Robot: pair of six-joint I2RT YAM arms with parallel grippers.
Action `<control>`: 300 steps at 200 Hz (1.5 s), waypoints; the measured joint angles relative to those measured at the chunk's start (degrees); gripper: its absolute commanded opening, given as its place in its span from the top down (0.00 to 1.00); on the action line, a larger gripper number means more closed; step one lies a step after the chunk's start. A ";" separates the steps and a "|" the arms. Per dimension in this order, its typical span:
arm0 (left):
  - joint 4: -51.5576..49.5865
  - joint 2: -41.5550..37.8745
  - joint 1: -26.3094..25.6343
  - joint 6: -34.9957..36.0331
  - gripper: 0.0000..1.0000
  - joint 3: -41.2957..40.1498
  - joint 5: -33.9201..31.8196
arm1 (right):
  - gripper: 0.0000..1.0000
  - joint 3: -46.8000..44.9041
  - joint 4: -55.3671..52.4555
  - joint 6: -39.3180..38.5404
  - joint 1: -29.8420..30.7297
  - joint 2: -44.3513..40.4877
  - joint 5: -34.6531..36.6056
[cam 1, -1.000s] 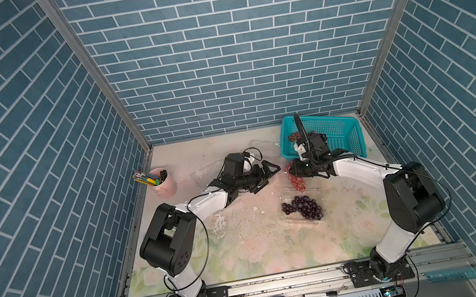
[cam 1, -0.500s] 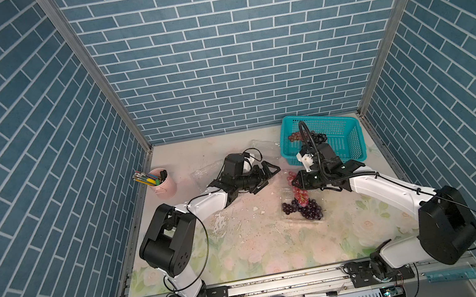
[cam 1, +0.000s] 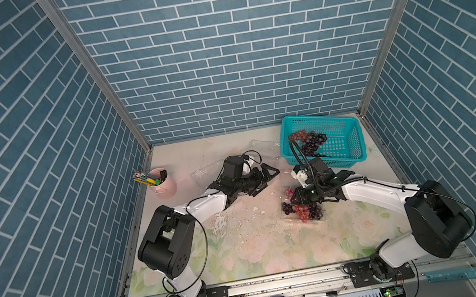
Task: Pack grapes into containers
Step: Place the grape into the packing box.
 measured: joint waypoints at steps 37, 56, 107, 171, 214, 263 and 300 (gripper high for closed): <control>-0.09 -0.02 0.00 0.02 0.00 -0.26 -0.26 | 0.70 0.00 0.33 -1.99 1.31 1.33 0.07; -0.20 -0.02 0.00 0.04 0.00 -0.26 -0.50 | 0.64 0.02 -0.09 -3.04 1.51 1.05 0.46; -0.46 -0.02 0.00 0.24 0.00 -0.26 -0.57 | 0.51 1.33 -5.81 -5.55 1.66 -4.94 3.80; -0.48 -0.02 0.02 0.28 0.01 -0.26 -0.57 | 0.49 2.80 -4.63 -4.61 1.64 -6.62 5.40; -0.59 -0.66 0.13 0.28 0.01 -0.79 -0.55 | 0.51 2.29 -0.28 -2.67 1.84 -1.51 1.88; -0.61 -1.62 0.39 0.33 0.00 -1.81 -0.57 | 0.52 1.90 2.32 -2.25 2.25 -0.68 -1.40; -0.63 -1.62 0.39 0.35 0.00 -1.88 -0.57 | 0.51 1.92 1.88 -2.36 2.29 0.72 -1.42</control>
